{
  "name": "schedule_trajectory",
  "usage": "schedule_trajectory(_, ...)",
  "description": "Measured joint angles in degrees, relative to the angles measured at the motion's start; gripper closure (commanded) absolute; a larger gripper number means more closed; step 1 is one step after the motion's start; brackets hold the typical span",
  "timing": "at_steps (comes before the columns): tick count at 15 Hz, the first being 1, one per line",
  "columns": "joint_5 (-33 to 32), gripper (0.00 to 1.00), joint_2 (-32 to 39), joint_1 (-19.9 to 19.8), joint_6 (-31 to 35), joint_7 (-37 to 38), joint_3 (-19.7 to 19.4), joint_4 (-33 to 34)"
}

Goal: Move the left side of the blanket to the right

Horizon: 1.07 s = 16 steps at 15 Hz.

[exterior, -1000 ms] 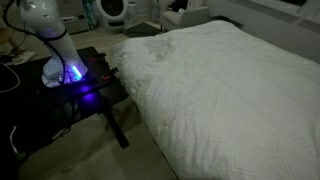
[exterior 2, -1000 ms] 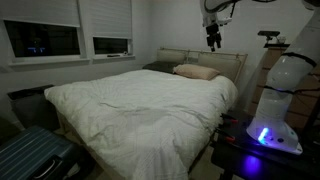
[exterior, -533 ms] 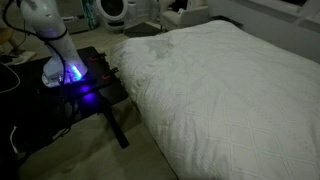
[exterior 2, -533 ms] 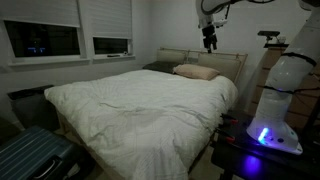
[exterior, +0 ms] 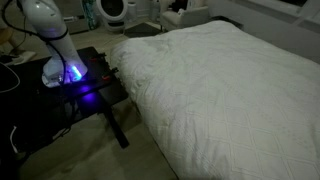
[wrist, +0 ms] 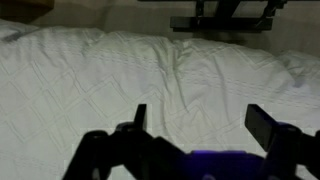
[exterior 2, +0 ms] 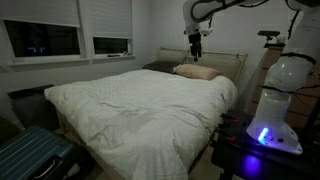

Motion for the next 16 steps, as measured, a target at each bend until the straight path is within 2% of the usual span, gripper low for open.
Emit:
schedule_trajectory(9, 4.4, 0.0, 7.1, 6.0, 10.7, -2.0, 6.4, -2.5)
schedule_trajectory(16, 4.5, 0.0, 14.9, 9.5, 18.3, -9.8, 10.9, -2.7)
